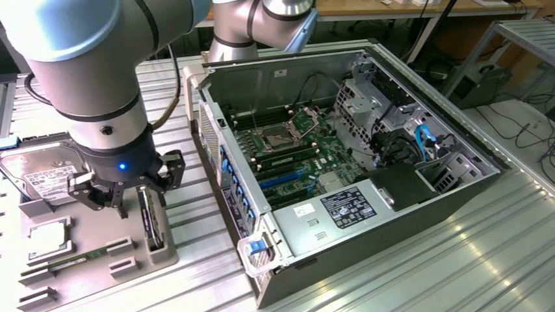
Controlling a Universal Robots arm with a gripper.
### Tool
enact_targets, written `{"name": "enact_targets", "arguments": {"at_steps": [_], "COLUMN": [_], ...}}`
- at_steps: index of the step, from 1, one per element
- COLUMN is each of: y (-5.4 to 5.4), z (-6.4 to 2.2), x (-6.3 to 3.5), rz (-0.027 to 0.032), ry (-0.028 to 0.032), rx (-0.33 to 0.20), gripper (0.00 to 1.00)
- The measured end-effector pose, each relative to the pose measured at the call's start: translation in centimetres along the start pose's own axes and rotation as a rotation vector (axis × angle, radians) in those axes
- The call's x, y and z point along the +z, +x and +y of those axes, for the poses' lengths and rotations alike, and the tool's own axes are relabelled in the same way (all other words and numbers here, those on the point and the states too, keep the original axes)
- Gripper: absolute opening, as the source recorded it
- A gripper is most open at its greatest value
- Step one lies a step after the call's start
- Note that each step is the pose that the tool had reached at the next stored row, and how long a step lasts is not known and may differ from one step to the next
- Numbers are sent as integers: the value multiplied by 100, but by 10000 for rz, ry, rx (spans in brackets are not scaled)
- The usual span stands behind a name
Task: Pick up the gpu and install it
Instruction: 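Pick up the gpu and move the gpu toward the slot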
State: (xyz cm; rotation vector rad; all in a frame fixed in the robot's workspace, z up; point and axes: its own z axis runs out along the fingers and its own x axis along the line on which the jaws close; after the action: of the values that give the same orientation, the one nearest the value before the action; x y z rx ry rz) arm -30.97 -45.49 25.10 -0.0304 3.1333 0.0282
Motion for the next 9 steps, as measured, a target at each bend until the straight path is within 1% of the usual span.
{"name": "enact_targets", "arguments": {"at_steps": [1, 3, 4, 5, 6, 7, 9], "y": [0, 2, 2, 0, -14, -18, -19], "z": [-1, -5, -1, 9, 31, 49, 64], "x": [67, 247, 283, 288, 291, 294, 297], "rz": [-1, -1, 1, 0, -1, 0, 0], "ry": [-1, -6, -3, 9, 52, 60, 63], "rx": [0, 7, 15, 16, 24, 39, 45], "gripper": [60, 60, 60, 60, 60, 52, 52]}}
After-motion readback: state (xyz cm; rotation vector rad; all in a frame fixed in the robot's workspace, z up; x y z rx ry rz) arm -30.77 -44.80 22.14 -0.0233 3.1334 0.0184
